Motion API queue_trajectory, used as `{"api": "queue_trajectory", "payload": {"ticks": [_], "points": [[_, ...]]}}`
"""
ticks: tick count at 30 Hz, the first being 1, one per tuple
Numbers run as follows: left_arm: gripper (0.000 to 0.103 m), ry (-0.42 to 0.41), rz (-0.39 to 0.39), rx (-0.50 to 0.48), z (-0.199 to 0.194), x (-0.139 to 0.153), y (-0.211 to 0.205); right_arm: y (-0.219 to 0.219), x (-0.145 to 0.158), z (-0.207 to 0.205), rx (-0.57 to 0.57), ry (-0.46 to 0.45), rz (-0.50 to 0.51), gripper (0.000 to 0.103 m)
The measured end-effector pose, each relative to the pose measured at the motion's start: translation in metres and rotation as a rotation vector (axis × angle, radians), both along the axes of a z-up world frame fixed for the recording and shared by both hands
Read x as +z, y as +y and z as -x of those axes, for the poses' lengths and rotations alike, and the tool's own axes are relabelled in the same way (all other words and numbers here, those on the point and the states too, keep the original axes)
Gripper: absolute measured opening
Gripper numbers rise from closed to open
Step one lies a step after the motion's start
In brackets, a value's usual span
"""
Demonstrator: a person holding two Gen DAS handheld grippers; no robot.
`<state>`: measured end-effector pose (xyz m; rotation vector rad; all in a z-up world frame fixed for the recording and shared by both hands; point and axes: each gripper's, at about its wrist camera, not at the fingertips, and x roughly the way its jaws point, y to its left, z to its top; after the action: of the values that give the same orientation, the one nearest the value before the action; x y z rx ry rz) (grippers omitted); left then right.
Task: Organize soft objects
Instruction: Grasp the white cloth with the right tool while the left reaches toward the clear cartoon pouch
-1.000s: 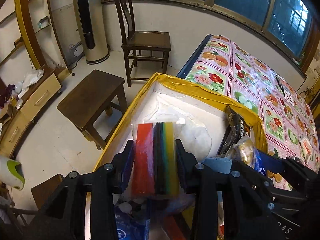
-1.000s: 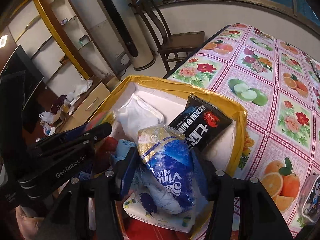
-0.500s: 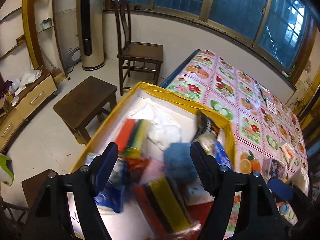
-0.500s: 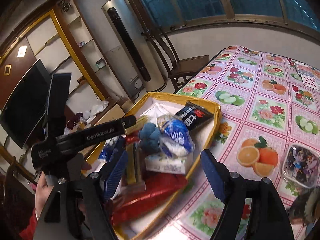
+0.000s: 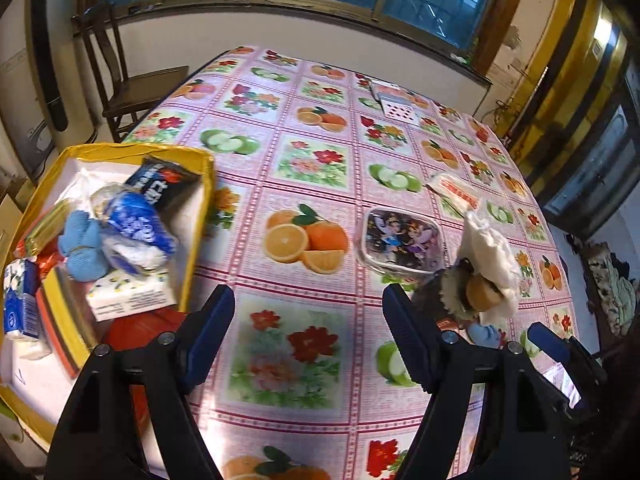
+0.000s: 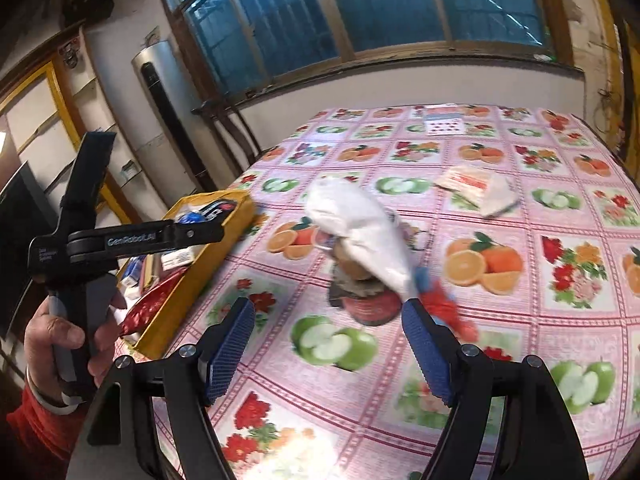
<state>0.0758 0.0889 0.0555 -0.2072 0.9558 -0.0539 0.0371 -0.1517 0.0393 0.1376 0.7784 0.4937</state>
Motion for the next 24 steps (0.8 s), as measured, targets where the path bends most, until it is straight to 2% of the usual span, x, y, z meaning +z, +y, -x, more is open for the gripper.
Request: {"api": "queue_trajectory", "payload": {"ticks": [4,8,12,16,17,18,20,22,24], "points": [[0.076,-0.007,-0.015,-0.016,-0.006,0.000,-0.027,-0.021,0.005,-0.011,-0.056,-0.007,-0.028,0.081],[0.076,0.004,-0.023,-0.012,-0.009,-0.004,-0.033,-0.014,0.009,-0.036,-0.023,0.029,-0.083,0.084],[0.076,0.022,-0.025,0.031,-0.012,-0.009,-0.021,0.006,0.002,-0.068,0.008,0.092,-0.046,0.084],[0.076,0.032,-0.030,0.048,-0.013,-0.015,-0.012,0.017,-0.004,-0.084,0.021,0.102,-0.014,0.082],[0.076,0.036,-0.029,0.050,-0.014,-0.017,-0.010,0.018,-0.004,-0.086,0.021,0.102,-0.007,0.076],[0.076,0.041,-0.029,0.050,-0.015,-0.019,-0.010,0.019,-0.006,-0.089,0.027,0.112,-0.006,0.064],[0.076,0.049,-0.033,0.044,-0.017,-0.022,-0.011,0.019,-0.008,-0.092,0.024,0.124,-0.013,0.048],[0.076,0.053,-0.041,0.038,-0.020,-0.025,-0.012,0.017,-0.010,-0.093,0.021,0.130,-0.014,0.043],[0.076,0.060,-0.038,0.026,-0.024,-0.028,-0.013,0.008,-0.010,-0.090,0.005,0.131,-0.040,0.032]]}}
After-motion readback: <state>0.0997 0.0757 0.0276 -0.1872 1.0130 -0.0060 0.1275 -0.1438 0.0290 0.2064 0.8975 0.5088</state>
